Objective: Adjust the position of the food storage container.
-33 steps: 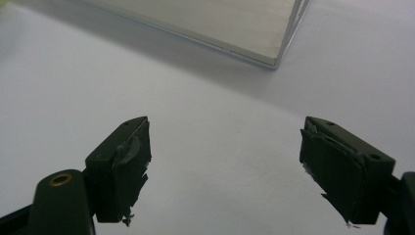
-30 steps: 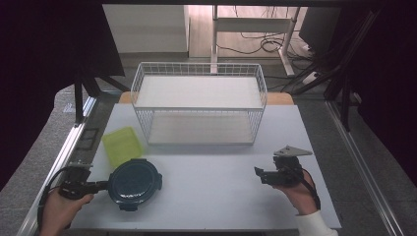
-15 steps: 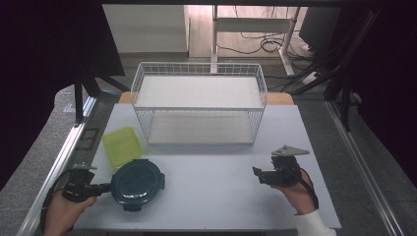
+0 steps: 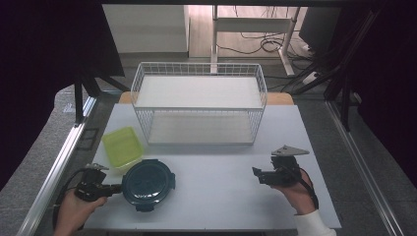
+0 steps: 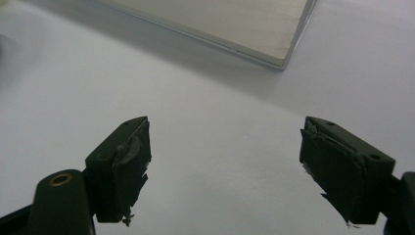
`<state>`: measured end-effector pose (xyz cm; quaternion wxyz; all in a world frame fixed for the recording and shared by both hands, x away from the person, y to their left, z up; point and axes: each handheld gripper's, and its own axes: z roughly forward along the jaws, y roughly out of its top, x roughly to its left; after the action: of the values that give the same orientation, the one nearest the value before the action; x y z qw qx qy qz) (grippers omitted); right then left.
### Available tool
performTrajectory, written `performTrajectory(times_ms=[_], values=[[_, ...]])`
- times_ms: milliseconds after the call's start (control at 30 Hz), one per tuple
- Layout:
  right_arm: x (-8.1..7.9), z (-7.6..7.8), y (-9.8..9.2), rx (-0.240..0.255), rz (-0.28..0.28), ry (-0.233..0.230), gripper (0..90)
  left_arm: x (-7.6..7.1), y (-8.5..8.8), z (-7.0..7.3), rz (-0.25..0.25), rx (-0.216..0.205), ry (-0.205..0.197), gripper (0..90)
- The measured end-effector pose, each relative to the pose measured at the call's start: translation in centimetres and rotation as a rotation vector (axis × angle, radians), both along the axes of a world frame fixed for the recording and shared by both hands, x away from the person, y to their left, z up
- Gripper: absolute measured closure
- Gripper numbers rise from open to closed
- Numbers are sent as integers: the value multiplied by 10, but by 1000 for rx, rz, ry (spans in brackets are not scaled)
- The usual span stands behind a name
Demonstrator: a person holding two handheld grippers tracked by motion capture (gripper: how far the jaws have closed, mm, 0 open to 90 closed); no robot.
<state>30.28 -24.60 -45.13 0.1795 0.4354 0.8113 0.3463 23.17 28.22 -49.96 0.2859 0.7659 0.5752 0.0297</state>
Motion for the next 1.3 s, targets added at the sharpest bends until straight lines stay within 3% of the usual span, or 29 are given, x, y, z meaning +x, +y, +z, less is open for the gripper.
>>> performTrajectory(times_ms=[500, 767, 1300], values=[[0, 0, -2, 2, 0, -2, 193, 14, -34, 4, -66, -9, -11, 900], [0, 0, 0, 3, -1, 1, 193, 21, -49, 0, -99, -16, 3, 900], [0, 0, -1, 6, -8, 3, 193, 38, -82, 2, -175, 31, -3, 900]])
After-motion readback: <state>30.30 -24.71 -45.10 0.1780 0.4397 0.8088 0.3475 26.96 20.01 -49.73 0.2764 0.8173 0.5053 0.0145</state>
